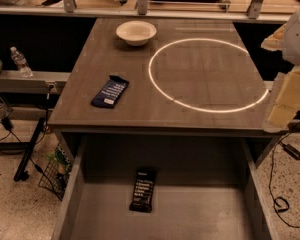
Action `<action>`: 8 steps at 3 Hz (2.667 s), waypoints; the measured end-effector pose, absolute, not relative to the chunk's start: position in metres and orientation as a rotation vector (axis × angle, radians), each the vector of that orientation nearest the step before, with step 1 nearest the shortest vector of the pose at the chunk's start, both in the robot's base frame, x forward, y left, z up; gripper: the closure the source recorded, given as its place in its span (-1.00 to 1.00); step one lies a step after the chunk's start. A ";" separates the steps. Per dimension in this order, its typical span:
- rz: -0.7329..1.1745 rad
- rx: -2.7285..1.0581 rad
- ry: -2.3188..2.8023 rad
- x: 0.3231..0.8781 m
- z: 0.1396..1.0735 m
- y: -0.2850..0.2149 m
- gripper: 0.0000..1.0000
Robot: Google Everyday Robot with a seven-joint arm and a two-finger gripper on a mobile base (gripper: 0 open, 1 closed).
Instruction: Pick rxbar chocolate from top drawer and place on counter
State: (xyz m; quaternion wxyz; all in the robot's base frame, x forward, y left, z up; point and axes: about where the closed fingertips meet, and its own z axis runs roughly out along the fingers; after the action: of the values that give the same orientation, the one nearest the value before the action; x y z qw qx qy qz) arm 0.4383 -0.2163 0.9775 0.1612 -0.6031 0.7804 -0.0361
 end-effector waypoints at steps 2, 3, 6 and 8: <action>-0.087 -1.772 2.182 0.438 0.971 -0.222 -1.00; 0.032 -1.879 2.076 0.424 0.940 -0.233 -1.00; 0.204 -2.313 1.592 0.358 0.844 -0.174 -1.00; 0.135 -2.448 1.475 0.363 0.827 -0.161 -1.00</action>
Offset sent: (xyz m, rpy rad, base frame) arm -0.0027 -0.0382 -0.0427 0.0289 0.0167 0.2920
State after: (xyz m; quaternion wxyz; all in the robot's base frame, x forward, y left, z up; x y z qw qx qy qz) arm 0.3632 -0.1608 0.8275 0.1396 -0.8472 0.5105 0.0466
